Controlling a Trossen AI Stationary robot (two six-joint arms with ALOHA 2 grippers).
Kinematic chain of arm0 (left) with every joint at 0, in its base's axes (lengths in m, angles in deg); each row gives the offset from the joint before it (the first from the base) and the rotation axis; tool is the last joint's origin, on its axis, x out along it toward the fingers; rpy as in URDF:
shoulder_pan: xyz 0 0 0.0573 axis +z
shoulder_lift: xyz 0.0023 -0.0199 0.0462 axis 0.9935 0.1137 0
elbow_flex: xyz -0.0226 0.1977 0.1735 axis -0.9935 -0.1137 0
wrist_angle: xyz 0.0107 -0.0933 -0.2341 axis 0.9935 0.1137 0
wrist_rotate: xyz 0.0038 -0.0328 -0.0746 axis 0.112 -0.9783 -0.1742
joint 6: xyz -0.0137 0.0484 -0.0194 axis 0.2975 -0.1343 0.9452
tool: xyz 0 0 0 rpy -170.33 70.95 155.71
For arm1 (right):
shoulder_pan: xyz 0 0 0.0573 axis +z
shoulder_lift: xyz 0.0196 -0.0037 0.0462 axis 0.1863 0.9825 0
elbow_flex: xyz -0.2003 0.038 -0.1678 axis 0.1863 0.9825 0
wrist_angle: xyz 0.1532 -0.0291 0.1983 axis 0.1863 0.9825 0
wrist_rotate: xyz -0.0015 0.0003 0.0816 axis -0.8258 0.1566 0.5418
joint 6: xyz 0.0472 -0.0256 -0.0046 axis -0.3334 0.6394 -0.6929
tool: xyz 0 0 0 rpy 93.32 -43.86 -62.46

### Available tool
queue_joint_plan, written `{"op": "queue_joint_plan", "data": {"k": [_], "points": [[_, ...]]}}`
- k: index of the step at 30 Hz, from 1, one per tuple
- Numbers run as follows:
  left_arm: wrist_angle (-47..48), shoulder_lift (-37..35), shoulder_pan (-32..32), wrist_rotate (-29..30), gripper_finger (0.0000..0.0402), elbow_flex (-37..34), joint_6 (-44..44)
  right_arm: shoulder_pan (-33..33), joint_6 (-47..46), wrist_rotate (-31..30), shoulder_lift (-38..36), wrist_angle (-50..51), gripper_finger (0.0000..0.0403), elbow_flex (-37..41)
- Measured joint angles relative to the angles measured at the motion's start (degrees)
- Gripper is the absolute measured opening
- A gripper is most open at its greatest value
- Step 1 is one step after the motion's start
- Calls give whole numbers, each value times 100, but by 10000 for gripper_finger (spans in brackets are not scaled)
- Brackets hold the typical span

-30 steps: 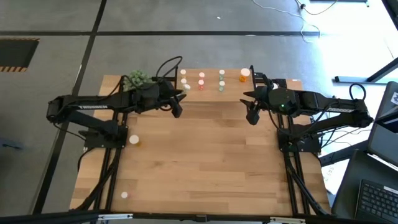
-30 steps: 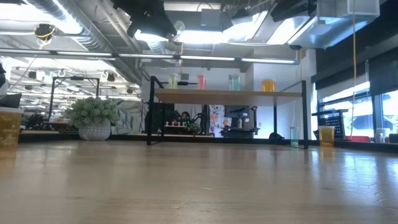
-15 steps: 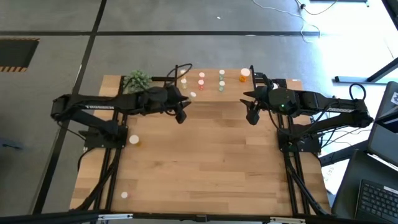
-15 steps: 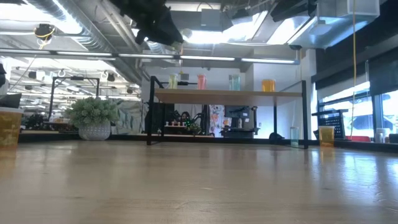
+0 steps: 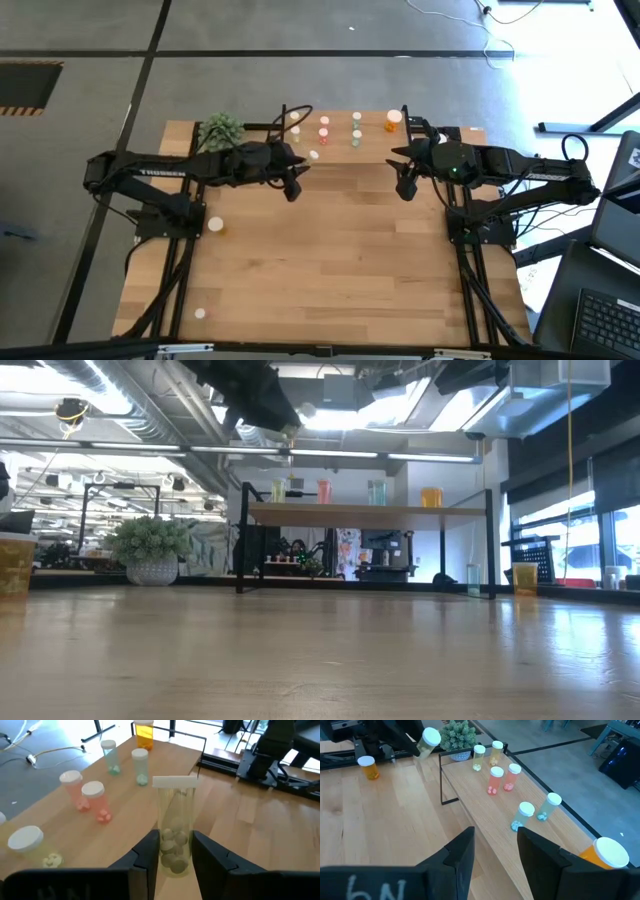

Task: Pick and place medicine bottles onto shelf by color
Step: Put the yellow pill bottle on the shelf aligned with the other yellow pill bottles

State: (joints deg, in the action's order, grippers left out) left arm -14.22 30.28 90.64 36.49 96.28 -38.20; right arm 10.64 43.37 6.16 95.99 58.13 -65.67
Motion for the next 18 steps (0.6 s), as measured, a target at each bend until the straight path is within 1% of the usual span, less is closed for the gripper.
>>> {"op": "queue_joint_plan", "data": {"k": [3, 5, 8, 12, 15, 18], "points": [[-26, -19, 85, -246, 94, -49, -76, 2, 2, 2, 0, -2, 152, 0], [-177, -153, 183, -489, 94, -264, -143, 0, 0, 0, 0, -4, 152, 0], [-770, -387, 327, -742, 94, -853, -107, 2, 1, 2, 0, -6, 152, 0], [-2300, -650, 413, -806, 94, -1611, -433, 2, 4, 0, 0, -19, 152, 0], [-2567, -762, 502, -817, 94, -1977, -426, 2, 0, 0, 0, -23, 152, 0], [-2814, -769, 605, -959, 94, -2213, -420, 2, 4, -1, 0, -26, 152, 0]]}}
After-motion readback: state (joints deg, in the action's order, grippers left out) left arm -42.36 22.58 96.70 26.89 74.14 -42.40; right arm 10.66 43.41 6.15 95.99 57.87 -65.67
